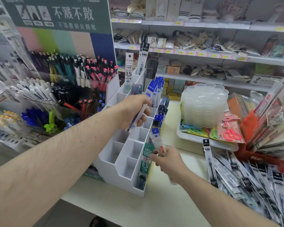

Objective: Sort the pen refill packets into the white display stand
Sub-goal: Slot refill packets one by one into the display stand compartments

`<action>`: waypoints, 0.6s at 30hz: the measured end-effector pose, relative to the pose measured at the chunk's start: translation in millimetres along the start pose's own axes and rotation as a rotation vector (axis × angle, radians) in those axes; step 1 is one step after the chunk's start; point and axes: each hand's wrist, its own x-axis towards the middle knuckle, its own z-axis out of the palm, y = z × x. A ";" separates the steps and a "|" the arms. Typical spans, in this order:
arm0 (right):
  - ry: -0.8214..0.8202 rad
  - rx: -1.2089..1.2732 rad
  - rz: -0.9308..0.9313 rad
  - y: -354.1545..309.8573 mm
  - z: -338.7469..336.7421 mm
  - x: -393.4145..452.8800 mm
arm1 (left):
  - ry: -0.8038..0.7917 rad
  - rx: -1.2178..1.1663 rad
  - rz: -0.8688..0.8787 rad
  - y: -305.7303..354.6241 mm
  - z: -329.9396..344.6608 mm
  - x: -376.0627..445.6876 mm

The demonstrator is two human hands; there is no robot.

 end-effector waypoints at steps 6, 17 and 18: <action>-0.074 0.482 0.079 -40.6 -18.4 -2.2 | -0.010 0.092 0.075 -2.8 -0.7 3.0; -0.234 1.106 0.200 -93.3 -24.7 1.7 | -0.136 0.240 0.133 -6.9 -2.5 2.3; -0.230 1.123 0.177 -97.7 -23.9 0.8 | -0.165 0.263 0.147 -7.6 -2.7 2.3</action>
